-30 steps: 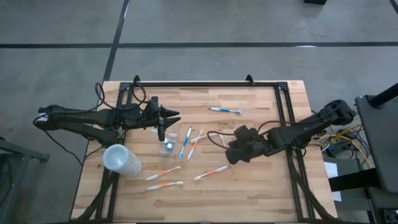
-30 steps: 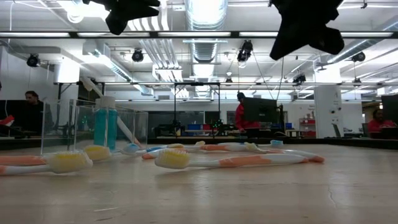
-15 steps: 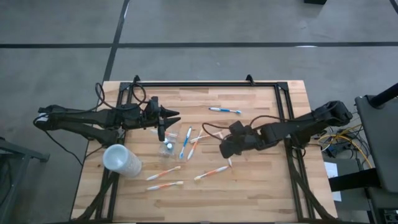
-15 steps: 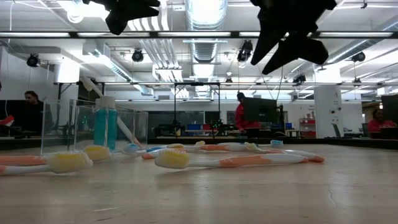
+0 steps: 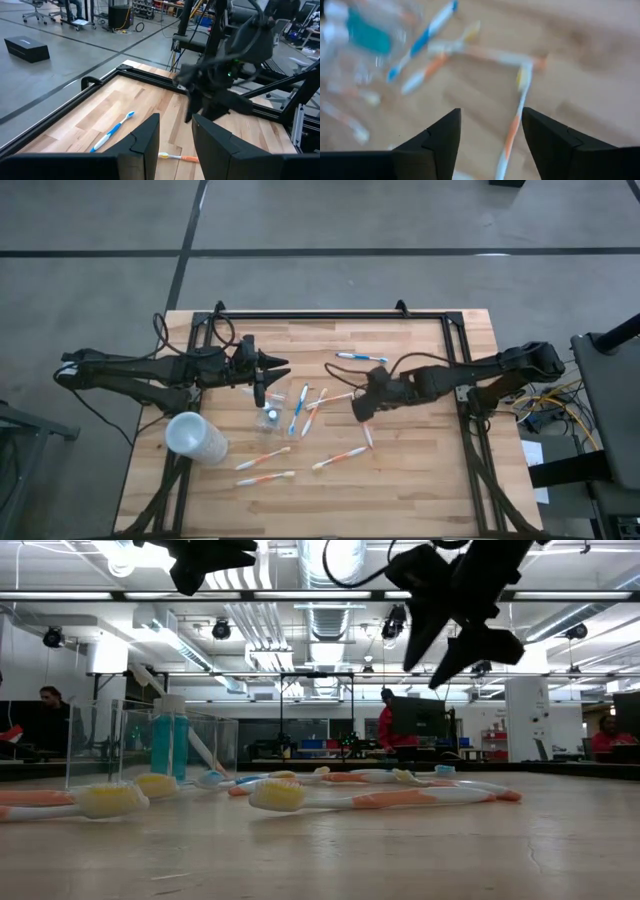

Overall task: Pick & Place toothbrushing station
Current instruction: Put the orange toothbrush into the transparent organizer

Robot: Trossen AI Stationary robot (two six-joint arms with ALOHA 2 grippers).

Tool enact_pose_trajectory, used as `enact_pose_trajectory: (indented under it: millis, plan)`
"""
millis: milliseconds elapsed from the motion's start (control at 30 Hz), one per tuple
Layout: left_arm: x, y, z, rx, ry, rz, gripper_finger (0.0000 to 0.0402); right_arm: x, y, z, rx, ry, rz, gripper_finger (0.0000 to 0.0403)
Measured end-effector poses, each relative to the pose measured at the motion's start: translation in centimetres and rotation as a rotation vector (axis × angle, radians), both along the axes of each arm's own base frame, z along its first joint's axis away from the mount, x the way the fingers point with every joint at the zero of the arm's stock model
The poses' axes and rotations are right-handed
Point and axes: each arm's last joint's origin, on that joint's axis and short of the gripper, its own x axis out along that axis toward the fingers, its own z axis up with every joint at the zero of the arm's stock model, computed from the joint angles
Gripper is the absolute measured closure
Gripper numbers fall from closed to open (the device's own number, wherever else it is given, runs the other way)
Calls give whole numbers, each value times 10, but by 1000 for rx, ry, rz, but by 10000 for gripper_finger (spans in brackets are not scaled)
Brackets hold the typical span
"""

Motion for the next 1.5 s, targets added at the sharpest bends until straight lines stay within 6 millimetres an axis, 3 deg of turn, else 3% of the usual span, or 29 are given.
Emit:
enact_pose_trajectory:
  millis: [167,467,667,1100,1267,1500]
  plan:
    - [0,0,0,0,0,0,282,-8,15,-14,167,67,109,210]
    - [0,0,0,0,0,1,282,-24,38,-44,236,153,-6,211]
    - [0,0,0,2,2,0,282,-8,52,-62,262,90,17,209]
    - [1,0,-1,1,7,1,282,18,63,-98,234,266,21,213]
    - [1,0,-1,0,7,1,282,22,66,-100,208,334,21,239]
    - [1,0,-1,0,6,1,282,20,65,-99,169,408,37,318]
